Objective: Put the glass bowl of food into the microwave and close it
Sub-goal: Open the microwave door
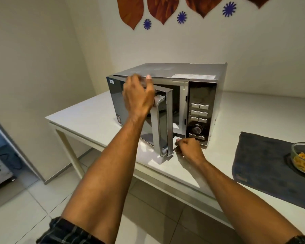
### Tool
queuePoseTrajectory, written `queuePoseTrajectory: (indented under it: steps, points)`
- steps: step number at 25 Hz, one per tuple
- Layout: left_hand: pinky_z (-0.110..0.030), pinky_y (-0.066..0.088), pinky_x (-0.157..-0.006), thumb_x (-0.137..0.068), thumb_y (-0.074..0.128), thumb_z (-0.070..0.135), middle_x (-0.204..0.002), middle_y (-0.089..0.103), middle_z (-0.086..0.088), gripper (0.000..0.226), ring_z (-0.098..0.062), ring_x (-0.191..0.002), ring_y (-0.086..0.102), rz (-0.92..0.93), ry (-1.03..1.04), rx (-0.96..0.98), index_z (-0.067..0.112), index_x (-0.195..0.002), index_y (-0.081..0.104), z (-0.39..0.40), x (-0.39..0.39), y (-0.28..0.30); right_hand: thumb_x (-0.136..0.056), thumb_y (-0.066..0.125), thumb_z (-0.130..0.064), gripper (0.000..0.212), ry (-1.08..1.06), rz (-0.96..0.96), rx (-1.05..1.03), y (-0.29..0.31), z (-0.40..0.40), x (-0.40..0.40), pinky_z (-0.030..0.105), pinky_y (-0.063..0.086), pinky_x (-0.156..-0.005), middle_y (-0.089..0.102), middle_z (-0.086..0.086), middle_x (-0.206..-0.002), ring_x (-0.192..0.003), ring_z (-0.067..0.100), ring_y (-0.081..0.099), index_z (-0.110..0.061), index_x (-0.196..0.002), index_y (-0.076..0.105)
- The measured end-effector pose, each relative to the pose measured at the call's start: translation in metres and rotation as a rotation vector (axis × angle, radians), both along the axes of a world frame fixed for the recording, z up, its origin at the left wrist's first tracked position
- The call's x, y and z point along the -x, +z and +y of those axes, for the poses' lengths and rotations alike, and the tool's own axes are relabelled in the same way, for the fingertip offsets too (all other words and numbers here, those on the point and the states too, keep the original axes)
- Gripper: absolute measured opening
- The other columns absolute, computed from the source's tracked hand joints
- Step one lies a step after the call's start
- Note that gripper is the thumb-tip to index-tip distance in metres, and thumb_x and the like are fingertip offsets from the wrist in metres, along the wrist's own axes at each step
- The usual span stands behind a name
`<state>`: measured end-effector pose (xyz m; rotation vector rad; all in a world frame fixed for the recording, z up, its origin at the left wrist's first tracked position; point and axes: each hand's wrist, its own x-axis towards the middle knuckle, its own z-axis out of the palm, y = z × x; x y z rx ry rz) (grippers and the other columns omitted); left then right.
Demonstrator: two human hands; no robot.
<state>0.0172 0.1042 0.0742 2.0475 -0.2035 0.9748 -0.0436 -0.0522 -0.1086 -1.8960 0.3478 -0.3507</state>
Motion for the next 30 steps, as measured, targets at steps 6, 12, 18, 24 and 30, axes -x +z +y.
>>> queuePoseTrajectory:
  steps: [6, 12, 18, 24, 30]
  points:
    - [-0.043, 0.050, -0.094, -0.096, 0.036, 0.051, -0.073, 0.060, -0.001, 0.051, -0.017, -0.073, 0.058, 0.325, -0.006, -0.542, 0.012, -0.082, 0.066, 0.008, 0.001, 0.035, -0.090, 0.046, 0.004, 0.030, 0.124, 0.205, -0.314, 0.007, 0.028, -0.020, 0.050, 0.056, -0.082, 0.067, 0.039, -0.108, -0.083, 0.037, 0.065, 0.023, -0.106, 0.063]
    - [-0.028, 0.047, -0.070, -0.089, 0.048, 0.040, -0.071, 0.052, 0.000, 0.030, -0.015, -0.070, 0.049, 0.421, -0.067, -0.628, 0.013, -0.087, 0.060, 0.036, 0.008, 0.052, -0.093, 0.039, 0.010, 0.031, 0.312, 0.319, -0.365, 0.009, 0.052, -0.024, 0.047, 0.056, -0.076, 0.067, 0.036, -0.098, -0.081, 0.042, 0.066, 0.020, -0.111, 0.062]
    - [-0.027, 0.031, -0.054, -0.081, 0.048, 0.035, -0.073, 0.052, 0.001, 0.020, -0.011, -0.065, 0.047, 0.497, 0.027, -0.808, 0.017, -0.075, 0.052, 0.081, 0.016, 0.075, -0.094, 0.050, 0.008, 0.022, 0.439, 0.446, -0.469, 0.015, 0.109, -0.040, 0.033, 0.061, -0.056, 0.070, 0.031, -0.096, -0.066, 0.030, 0.071, 0.017, -0.104, 0.066]
    - [-0.028, 0.038, -0.058, -0.079, 0.047, 0.023, -0.080, 0.053, -0.004, 0.018, -0.022, -0.073, 0.055, 0.564, 0.080, -1.006, 0.009, -0.089, 0.051, 0.130, 0.027, 0.082, -0.092, 0.059, 0.006, 0.010, 0.510, 0.479, -0.533, 0.008, 0.177, -0.054, 0.031, 0.064, -0.061, 0.075, 0.025, -0.079, -0.064, 0.027, 0.075, 0.013, -0.093, 0.065]
    - [-0.027, 0.035, -0.053, -0.083, 0.045, 0.012, -0.076, 0.048, -0.002, 0.004, -0.023, -0.078, 0.052, 0.517, 0.119, -0.966, 0.008, -0.081, 0.043, 0.176, 0.010, 0.075, -0.090, 0.052, 0.008, 0.013, 0.509, 0.476, -0.630, 0.008, 0.249, -0.072, 0.034, 0.063, -0.069, 0.073, 0.023, -0.072, -0.066, 0.030, 0.074, 0.009, -0.086, 0.064]
